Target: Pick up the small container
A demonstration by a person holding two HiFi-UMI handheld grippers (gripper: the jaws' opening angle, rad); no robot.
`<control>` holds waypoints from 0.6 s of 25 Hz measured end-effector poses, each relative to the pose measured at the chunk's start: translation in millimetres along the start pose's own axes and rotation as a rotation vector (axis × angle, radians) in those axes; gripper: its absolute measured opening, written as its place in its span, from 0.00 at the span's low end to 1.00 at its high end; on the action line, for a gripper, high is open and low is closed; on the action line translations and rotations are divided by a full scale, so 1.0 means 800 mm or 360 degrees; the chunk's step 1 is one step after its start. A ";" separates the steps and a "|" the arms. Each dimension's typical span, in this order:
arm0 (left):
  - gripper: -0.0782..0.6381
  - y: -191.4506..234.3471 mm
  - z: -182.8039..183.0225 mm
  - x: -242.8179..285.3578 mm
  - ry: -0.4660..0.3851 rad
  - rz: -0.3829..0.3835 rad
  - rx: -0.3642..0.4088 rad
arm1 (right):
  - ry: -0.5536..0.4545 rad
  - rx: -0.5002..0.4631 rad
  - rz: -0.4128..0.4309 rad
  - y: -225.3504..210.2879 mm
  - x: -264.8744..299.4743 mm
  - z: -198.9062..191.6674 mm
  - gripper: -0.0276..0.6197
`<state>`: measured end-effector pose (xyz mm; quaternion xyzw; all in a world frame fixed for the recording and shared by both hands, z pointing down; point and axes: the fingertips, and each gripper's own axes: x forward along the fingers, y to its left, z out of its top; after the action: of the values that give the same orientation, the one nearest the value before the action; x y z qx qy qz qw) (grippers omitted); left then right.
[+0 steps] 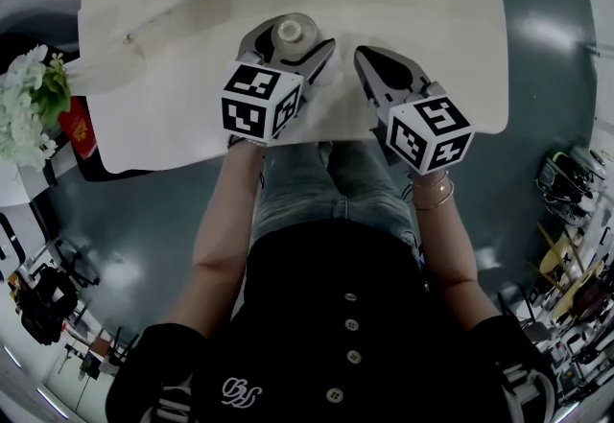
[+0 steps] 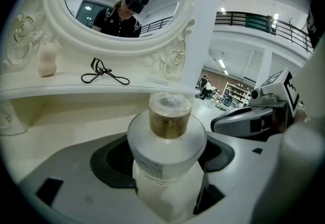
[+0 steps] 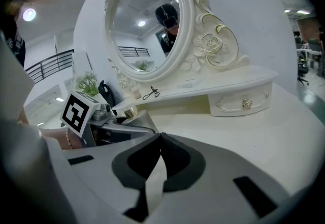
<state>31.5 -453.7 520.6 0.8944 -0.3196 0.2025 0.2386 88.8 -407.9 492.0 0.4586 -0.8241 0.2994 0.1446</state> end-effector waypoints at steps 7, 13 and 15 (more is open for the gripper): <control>0.56 -0.008 0.036 -0.031 -0.0154 -0.0001 -0.0045 | -0.0043 -0.0023 0.0005 0.010 -0.006 0.014 0.05; 0.56 -0.023 0.068 -0.058 -0.0282 -0.0016 -0.0055 | -0.0092 -0.0097 0.0035 0.020 -0.012 0.041 0.05; 0.56 -0.031 0.075 -0.065 -0.0324 -0.0033 -0.0048 | -0.0109 -0.0125 0.0049 0.023 -0.013 0.051 0.05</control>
<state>23.5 -445.9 438.2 0.9099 -0.3360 0.1032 0.2203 80.6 -418.9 448.3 0.4498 -0.8467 0.2532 0.1294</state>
